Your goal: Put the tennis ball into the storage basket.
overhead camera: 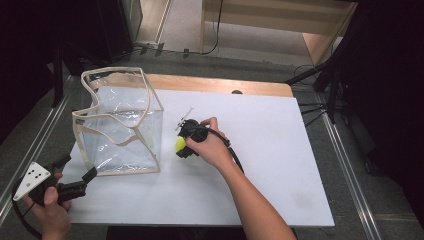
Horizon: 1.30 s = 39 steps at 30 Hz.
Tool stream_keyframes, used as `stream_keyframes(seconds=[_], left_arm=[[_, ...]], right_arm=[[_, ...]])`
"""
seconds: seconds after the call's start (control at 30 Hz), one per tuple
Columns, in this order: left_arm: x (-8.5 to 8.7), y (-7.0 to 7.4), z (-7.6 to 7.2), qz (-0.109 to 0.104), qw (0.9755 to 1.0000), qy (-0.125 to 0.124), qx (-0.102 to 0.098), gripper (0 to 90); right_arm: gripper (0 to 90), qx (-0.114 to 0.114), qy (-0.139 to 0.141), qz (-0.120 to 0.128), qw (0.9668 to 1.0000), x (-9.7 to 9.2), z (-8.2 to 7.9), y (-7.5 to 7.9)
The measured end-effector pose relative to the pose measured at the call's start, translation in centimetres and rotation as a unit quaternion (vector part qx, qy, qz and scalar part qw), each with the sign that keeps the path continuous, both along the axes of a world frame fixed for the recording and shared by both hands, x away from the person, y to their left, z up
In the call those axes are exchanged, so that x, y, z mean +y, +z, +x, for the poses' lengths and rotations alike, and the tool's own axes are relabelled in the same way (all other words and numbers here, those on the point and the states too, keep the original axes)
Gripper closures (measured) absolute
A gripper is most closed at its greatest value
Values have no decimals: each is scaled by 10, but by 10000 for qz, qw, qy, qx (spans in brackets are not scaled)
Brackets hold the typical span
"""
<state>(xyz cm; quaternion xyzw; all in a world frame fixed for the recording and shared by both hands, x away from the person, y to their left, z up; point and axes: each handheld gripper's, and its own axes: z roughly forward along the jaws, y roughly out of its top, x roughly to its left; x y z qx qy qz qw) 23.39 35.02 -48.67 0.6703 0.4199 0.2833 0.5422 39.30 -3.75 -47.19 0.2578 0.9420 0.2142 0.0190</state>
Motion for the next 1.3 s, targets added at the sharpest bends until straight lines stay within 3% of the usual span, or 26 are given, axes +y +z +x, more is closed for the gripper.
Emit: stream_keyframes(seconds=[0.3, 1.3], left_arm=[[0, 0, 0, 14, 10000, -8, -8, 0], [-2, 0, 0, -9, 10000, -93, -16, 0]], right_arm=[[235, -43, -33, 107, 9999, -2, 2, 9], [236, -187, 364, 277, 9988, 14, 7, 51]])
